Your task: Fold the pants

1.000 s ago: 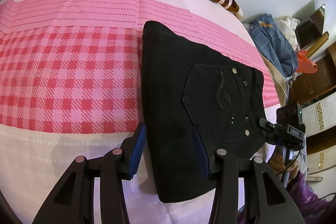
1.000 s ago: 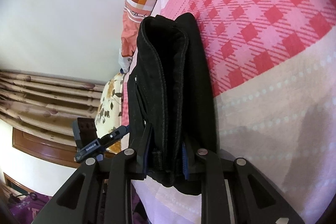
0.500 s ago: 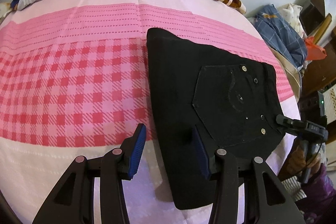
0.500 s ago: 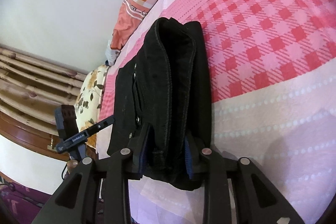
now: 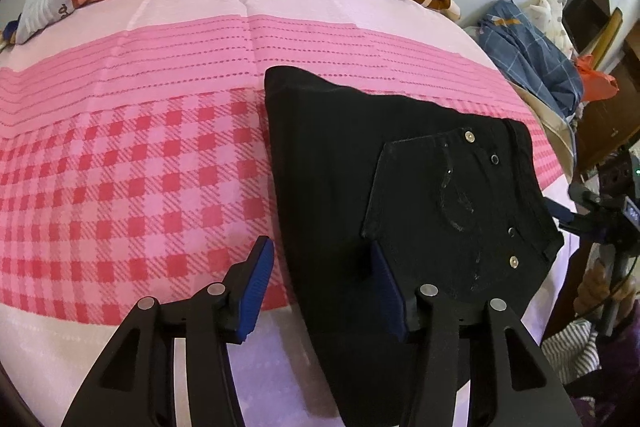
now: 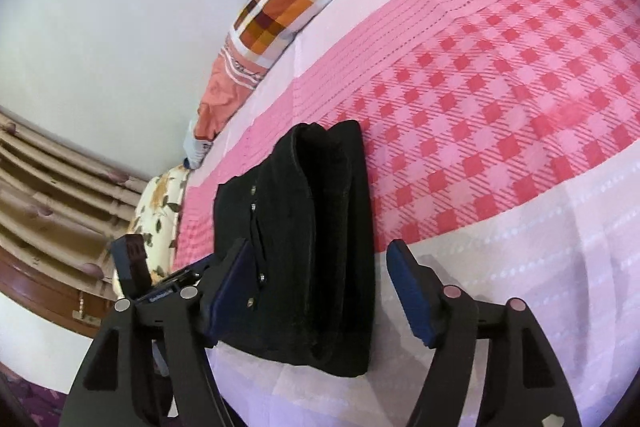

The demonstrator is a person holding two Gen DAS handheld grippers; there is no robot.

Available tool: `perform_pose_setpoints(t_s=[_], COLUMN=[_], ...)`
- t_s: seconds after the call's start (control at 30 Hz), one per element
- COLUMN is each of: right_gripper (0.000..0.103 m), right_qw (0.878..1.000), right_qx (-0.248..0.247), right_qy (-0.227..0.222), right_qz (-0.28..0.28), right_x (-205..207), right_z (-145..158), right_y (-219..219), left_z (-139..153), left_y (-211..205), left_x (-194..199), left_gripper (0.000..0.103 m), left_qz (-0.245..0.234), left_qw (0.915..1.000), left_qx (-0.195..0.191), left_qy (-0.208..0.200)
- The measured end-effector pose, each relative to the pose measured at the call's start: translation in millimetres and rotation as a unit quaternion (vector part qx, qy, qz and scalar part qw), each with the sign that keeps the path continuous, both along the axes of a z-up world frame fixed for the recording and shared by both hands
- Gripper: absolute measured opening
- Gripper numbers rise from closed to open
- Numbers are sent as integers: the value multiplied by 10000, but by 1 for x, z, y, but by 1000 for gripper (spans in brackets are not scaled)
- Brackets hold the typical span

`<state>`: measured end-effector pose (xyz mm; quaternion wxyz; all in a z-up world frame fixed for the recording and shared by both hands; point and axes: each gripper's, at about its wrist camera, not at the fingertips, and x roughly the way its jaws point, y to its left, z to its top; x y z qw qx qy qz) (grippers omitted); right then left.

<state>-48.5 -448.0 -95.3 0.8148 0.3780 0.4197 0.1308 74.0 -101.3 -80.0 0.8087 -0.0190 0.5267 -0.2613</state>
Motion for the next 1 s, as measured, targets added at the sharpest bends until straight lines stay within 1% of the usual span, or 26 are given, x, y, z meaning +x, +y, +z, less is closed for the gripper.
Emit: perform_pose_setpoints(t_s=[0.03, 0.2, 0.4, 0.6, 0.83, 1.0], right_gripper=[67, 67, 67, 67, 69, 69], right_qw=[10000, 9989, 9968, 9952, 9946, 9927], right_qx=[-28, -434, -727, -876, -943, -1082], right_qy=[22, 63, 95, 253, 155, 13], right_qz=[18, 188, 308, 366, 410, 537], right_x=[1, 6, 16, 23, 27, 27], right_z=[-1, 0, -1, -13, -14, -13], right_y=[2, 20, 35, 43, 48, 54], left_z=[0, 3, 0, -2, -6, -7], left_y=[-1, -9, -18, -26, -30, -34], left_x=[2, 4, 3, -1, 1, 4], left_gripper=[55, 57, 63, 67, 74, 77], left_qz=[4, -5, -108, -171, -204, -216], left_qw=[10000, 9997, 9991, 9983, 9981, 9981], left_qx=[20, 170, 307, 414, 438, 435], left_qy=[-11, -187, -265, -369, -377, -369])
